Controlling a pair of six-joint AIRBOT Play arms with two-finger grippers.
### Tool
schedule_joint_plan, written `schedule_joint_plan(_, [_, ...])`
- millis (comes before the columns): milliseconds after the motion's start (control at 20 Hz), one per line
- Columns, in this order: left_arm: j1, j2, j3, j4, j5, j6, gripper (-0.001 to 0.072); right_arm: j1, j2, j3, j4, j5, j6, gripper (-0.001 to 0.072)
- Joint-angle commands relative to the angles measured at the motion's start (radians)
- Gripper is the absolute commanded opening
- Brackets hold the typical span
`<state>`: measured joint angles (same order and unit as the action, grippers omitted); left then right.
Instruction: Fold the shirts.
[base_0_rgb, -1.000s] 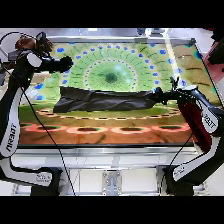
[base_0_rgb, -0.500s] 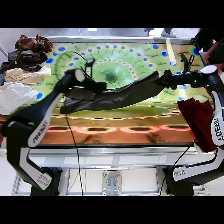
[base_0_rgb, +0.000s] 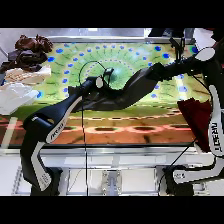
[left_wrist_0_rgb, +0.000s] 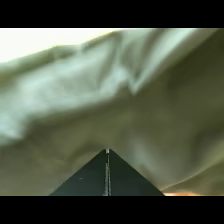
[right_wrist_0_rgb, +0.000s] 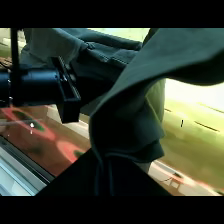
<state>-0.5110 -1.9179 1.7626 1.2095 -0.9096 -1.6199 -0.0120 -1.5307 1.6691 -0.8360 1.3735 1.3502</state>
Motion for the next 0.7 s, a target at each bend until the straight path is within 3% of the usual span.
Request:
schedule_joint_plan(0, [0.078, 0.074, 0.162, 0.249, -0.126, 0.012, 0.0008, 0.107, 0.004, 0.057, -0.032, -0.056, 0.045, 0.0031])
schedule_joint_plan(200, [0.231, 0.293, 0.225, 0.616, -0.188, 0.011, 0.0008, 0.265, -0.022, 0.085, -0.032, -0.243, 0.084, 0.0029])
schedule_joint_plan(500, [0.462, 0.478, 0.225, 0.620, -0.218, 0.013, 0.0008, 0.475, -0.230, 0.085, 0.132, -0.529, 0.111, 0.0029])
schedule_joint_plan(650, [0.526, 0.480, 0.217, 0.618, -0.241, 0.013, 0.0008, 0.554, -0.346, 0.085, 0.314, -0.625, 0.023, 0.0030])
